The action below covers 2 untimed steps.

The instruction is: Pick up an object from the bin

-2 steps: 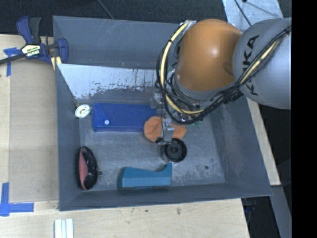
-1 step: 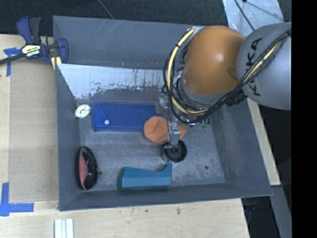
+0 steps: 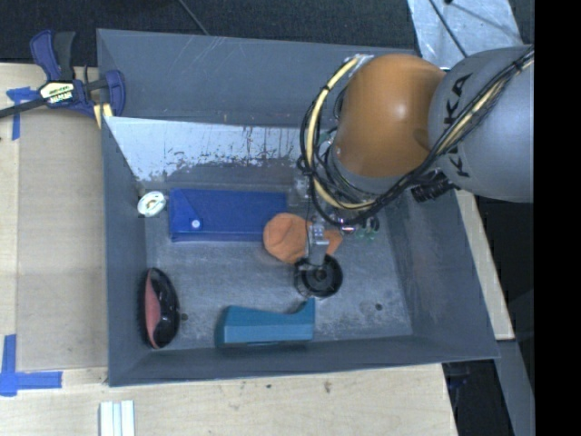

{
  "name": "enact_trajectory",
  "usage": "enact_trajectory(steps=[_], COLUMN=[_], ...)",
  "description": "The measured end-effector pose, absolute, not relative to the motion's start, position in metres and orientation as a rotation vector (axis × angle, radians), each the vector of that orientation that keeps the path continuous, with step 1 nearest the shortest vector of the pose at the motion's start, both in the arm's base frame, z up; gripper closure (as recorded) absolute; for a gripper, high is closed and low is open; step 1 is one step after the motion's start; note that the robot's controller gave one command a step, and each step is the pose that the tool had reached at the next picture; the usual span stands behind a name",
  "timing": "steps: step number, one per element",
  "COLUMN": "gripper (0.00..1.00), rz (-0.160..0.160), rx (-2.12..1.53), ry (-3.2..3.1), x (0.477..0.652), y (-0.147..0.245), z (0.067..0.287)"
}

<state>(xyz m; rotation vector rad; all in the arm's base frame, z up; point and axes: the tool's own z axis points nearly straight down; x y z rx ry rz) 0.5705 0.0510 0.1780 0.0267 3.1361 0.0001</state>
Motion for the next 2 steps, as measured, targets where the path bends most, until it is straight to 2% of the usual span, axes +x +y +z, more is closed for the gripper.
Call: enact_trajectory(steps=[1,2], gripper=[0.0,0.0], rz=[0.001,-0.001], rx=[0.062,-0.092], ry=[3.132,3.137], x=[0.572,0.576], y=[0.05,0.049], z=[0.127,0.09])
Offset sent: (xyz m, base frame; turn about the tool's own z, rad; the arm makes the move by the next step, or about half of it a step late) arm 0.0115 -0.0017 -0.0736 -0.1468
